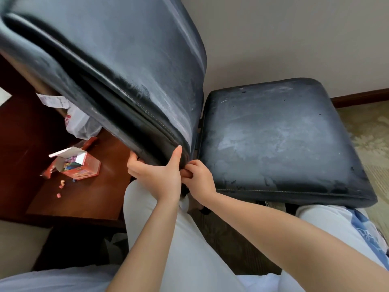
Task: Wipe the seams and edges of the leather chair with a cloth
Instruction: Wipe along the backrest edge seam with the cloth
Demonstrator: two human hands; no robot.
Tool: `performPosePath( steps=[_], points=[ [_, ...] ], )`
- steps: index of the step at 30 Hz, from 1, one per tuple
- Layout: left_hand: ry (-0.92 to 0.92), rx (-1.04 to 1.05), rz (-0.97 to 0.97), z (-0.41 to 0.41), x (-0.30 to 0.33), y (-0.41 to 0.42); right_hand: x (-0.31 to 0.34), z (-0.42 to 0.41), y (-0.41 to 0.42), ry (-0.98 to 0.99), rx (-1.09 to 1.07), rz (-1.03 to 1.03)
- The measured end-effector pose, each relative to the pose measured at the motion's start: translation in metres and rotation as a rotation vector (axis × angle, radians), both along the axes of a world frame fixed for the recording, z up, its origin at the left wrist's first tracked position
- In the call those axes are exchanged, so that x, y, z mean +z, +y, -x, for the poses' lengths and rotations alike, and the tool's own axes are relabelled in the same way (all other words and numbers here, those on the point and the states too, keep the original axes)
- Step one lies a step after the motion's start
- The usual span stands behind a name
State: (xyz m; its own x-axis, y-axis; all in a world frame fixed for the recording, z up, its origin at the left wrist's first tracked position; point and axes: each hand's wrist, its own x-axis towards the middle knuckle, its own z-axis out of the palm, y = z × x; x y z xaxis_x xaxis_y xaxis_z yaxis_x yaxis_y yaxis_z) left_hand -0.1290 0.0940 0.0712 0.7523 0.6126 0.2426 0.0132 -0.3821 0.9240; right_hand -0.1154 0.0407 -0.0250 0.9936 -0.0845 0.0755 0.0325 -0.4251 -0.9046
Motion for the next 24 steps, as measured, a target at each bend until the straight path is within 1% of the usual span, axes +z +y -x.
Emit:
performPosePath(
  steps=[5, 7, 15, 18, 24],
  points=[
    [-0.030, -0.026, 0.154, 0.007, 0.007, 0.002, 0.017, 0.013, 0.000, -0.008, -0.115, -0.132],
    [-0.025, -0.019, 0.199, 0.008, 0.010, 0.004, 0.028, 0.017, -0.002, -0.044, -0.145, -0.168],
    [0.018, -0.028, 0.284, 0.011, 0.023, 0.004, 0.076, 0.021, -0.010, -0.255, -0.198, -0.307],
    [-0.019, -0.038, 0.298, 0.014, 0.033, 0.005, 0.099, 0.018, -0.009, -0.336, -0.192, -0.341],
    [-0.140, -0.055, 0.322, 0.014, 0.063, 0.013, 0.138, 0.013, 0.000, -0.452, -0.178, -0.337]
  ],
)
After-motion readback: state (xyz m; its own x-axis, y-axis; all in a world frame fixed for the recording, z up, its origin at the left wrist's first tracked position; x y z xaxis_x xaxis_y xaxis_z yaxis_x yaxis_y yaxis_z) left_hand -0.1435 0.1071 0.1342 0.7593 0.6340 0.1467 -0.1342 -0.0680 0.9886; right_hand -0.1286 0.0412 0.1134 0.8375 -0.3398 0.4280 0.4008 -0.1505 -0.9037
